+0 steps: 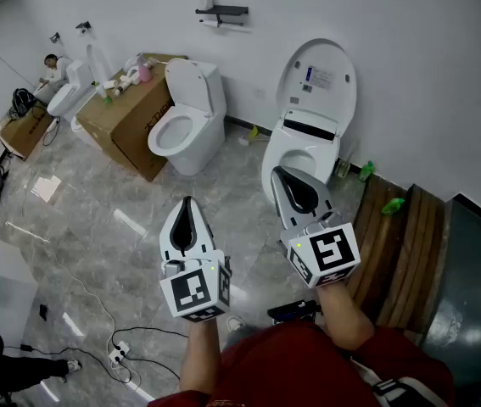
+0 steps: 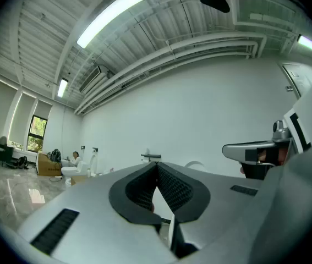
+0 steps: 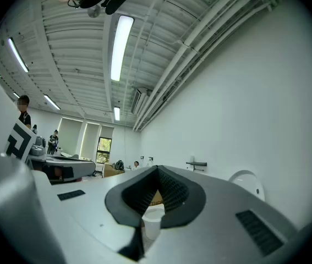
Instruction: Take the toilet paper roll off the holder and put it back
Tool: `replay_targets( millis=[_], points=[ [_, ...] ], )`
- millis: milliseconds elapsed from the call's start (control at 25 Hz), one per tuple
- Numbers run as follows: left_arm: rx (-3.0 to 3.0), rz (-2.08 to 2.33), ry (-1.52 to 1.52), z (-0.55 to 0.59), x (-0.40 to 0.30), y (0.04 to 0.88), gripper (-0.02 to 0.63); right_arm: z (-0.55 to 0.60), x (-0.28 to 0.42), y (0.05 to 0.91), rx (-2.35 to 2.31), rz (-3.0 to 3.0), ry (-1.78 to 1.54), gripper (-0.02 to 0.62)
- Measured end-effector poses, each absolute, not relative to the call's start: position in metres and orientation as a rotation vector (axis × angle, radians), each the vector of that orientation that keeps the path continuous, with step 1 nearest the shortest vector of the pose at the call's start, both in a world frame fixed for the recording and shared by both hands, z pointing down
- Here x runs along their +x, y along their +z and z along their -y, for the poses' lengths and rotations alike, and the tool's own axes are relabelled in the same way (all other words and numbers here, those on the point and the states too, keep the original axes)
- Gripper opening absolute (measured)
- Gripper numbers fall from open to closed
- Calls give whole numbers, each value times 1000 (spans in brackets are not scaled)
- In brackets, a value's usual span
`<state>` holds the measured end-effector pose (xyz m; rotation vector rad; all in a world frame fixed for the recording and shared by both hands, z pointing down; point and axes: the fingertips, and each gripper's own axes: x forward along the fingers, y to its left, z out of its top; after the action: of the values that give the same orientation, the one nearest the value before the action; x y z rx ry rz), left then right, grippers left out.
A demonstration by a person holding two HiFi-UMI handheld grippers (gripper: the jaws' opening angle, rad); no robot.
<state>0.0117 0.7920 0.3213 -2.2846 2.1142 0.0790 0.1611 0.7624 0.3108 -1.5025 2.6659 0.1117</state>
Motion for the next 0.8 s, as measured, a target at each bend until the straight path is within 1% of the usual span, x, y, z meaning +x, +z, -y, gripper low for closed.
replay_targets(
  millis=[520,800],
  points=[
    [-2266,-2136,57,-793,66,322,15,-761,211,321,-1462,-2705,84,8],
    [-2237,-2156,20,-787,69,323,15,-755,219,326,-1458,-2678,54,8]
  ],
)
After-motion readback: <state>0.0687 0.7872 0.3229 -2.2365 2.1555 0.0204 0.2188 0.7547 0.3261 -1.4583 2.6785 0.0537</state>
